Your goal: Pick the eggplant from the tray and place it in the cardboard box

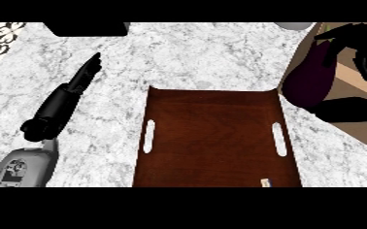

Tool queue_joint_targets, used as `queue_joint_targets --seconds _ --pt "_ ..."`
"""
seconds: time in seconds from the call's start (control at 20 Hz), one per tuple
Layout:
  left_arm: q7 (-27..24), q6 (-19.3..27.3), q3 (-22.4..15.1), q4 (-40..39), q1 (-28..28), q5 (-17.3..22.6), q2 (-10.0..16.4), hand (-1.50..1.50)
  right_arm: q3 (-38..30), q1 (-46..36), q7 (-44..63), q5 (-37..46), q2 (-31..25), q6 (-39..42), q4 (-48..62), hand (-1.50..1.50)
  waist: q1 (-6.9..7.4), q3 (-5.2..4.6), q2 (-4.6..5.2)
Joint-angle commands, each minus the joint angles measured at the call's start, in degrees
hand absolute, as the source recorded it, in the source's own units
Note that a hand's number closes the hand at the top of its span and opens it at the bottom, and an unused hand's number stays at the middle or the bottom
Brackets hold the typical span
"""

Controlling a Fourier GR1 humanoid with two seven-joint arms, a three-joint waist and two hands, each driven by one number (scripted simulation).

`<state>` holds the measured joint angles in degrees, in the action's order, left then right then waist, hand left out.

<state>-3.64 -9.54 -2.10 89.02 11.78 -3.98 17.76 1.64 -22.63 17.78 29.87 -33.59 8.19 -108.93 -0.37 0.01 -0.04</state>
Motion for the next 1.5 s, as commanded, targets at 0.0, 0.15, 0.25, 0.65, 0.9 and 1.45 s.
queue_joint_targets --seconds 0.0,0.15,0.25,0.65,0.9,1.45 --pt "2.2 -2.1 1.3 0.5 1.0 1.2 1.2 0.0 -9.1 -0.4 -3.4 -4.1 -1.4 -0.3 7.3 1.5 0.42 0.03 0.1" --pt "1.2 -0.4 0.0 -0.9 2.4 -1.0 -0.9 0.0 -10.6 -6.3 -3.6 -2.8 -2.1 0.0 16.9 1.5 1.0 0.0 0.27" --pt "1.8 -1.7 1.1 0.9 1.7 0.8 -0.5 0.0 -12.9 -9.6 -6.5 -2.2 -5.9 1.4 21.3 1.5 1.11 0.0 0.21" --pt "-0.3 -2.7 0.6 0.1 1.8 0.0 -0.3 0.0 -8.0 -11.6 -15.6 1.7 -13.9 12.3 43.1 1.5 2.47 0.0 0.61" --pt "-0.6 -0.9 -0.8 -1.5 1.8 -2.5 -2.4 0.0 -6.1 -14.6 -27.1 4.8 -15.8 13.7 57.3 1.5 2.26 0.04 0.69" --pt "-1.5 -2.3 1.1 -3.1 2.5 -2.1 -1.7 0.0 -2.2 -19.7 -49.8 9.5 -19.1 19.6 75.4 -1.5 2.23 0.1 0.79"
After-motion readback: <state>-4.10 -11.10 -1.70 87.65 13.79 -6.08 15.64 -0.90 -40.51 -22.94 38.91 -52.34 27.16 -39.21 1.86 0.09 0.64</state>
